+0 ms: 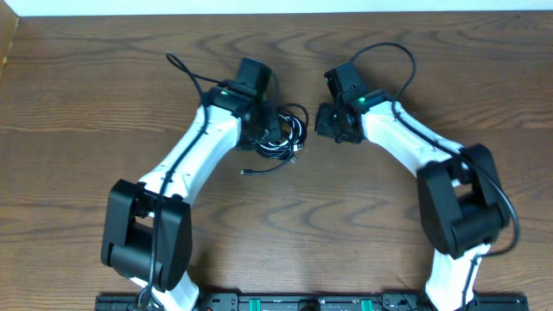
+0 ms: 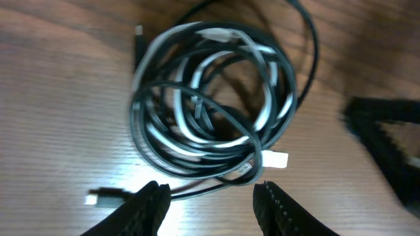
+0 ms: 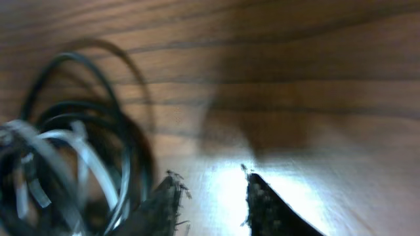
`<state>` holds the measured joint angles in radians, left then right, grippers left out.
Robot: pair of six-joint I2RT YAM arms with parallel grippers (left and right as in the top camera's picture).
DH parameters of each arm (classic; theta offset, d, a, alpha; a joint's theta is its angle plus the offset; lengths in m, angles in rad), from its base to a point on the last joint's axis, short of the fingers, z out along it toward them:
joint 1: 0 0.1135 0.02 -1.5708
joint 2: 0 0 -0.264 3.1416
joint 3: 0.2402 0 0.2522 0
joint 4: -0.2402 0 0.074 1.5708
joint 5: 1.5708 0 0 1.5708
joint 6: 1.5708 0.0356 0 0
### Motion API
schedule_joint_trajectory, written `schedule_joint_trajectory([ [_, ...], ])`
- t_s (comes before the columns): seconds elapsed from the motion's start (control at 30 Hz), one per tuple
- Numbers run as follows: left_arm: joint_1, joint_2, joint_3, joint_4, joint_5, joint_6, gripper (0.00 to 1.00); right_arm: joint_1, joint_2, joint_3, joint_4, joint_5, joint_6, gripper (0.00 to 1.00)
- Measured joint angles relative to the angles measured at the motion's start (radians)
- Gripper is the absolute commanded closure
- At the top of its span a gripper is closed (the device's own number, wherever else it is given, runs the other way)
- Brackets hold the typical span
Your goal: Untangle cables
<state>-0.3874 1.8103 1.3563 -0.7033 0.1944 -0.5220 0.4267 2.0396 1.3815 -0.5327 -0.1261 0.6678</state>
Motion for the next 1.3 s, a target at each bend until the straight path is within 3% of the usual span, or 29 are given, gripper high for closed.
schedule_joint_trajectory([
  [0.17,-0.029,0.028,0.000,0.042,-0.023,-0.075,0.54,-0.014,0.054,0.007,0.103,-0.164,-0.035,0.46],
  [0.43,-0.029,0.123,0.000,0.057,-0.040,-0.139,0.53,-0.077,0.068,0.007,0.104,-0.355,-0.103,0.38],
  [0.73,-0.029,0.133,0.000,0.116,-0.040,-0.208,0.54,-0.093,0.081,0.007,0.122,-0.455,-0.208,0.37],
  [1.1,-0.029,0.135,-0.003,0.129,-0.040,-0.318,0.55,-0.048,0.092,0.004,0.200,-0.435,-0.251,0.38],
  [1.27,-0.029,0.177,-0.003,0.143,-0.036,-0.343,0.66,-0.018,0.092,0.005,0.211,-0.364,-0.241,0.41],
  [1.3,-0.029,0.186,-0.003,0.144,-0.033,-0.344,0.73,-0.012,0.091,0.005,0.213,-0.346,-0.237,0.42],
])
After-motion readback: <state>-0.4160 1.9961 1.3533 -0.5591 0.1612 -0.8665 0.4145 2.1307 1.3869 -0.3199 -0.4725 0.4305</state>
